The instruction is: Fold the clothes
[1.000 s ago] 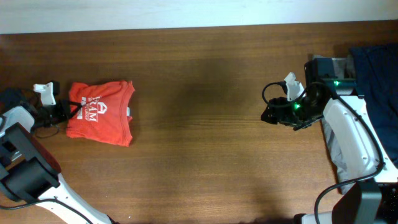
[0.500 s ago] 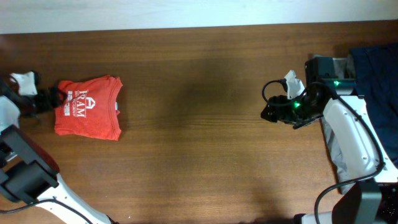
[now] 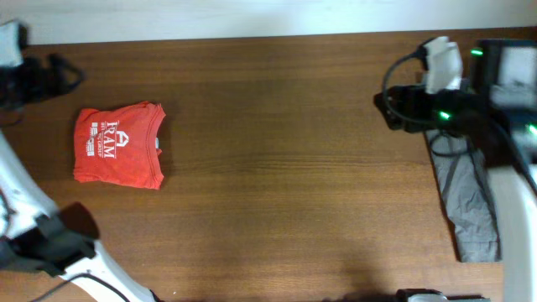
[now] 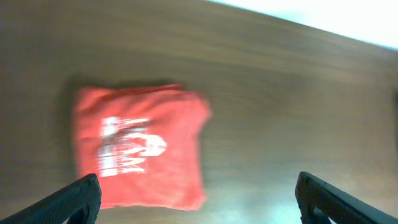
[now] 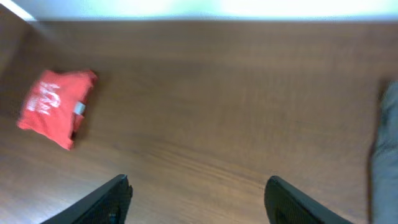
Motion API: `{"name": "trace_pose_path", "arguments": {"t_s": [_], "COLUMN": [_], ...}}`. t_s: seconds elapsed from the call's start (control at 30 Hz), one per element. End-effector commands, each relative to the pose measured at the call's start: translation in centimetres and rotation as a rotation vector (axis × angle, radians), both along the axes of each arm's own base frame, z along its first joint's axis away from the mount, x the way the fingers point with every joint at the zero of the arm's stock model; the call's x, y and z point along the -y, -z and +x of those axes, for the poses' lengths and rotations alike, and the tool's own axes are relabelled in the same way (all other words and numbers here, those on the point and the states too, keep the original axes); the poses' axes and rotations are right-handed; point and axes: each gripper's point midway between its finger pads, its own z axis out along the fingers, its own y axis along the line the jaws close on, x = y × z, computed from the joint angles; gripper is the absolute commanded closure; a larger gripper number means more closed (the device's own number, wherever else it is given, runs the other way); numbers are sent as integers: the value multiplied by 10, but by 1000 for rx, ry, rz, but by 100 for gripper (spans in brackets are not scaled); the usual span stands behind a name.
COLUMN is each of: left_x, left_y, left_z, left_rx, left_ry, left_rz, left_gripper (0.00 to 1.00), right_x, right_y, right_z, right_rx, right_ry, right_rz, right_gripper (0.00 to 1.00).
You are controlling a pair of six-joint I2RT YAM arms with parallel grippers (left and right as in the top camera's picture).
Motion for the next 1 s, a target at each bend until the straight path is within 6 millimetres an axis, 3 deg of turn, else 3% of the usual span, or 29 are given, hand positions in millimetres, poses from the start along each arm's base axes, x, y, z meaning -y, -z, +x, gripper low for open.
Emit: {"name": "trace_pose_path", "arguments": {"t_s": [0.0, 0.07, 0.1, 0.27, 0.3, 0.4, 0.6, 0.73, 0.97], "left_x": [77, 97, 109, 172, 190, 212, 231, 254, 254], "left_y": [-69, -84, -92, -124, -127, -122, -100, -105, -103], "left_z": [-31, -43, -49, -87, -100, -124, -150, -138, -136], "left_rx": [119, 132, 150, 227, 237, 225, 157, 211, 205], "left_ry": [132, 113, 125, 195, 241, 313, 405, 452, 452], "left_rz": [120, 157, 176, 212, 214, 243, 261, 164, 165], "left_gripper": [1, 0, 1, 1, 1, 1, 0, 1, 0], "right_x": [-1, -2, -2, -4, -4, -4, -5, -5, -4], "right_y": [-54, -64, -69, -86, -90, -96, -97, -97, -95], "right_z": [-37, -52, -61, -91, -97, -105, -108, -108, -106], "right_rx": [143, 175, 188, 253, 272, 298, 300, 300, 294], "right_ry": [-7, -7, -7, -7, -7, -7, -7, -7, -7], "right_rz": [-13, -15, -16, -19, -21, -22, -21, -21, -22], "right_gripper": [23, 17, 0, 1, 1, 1, 1, 2, 1]}}
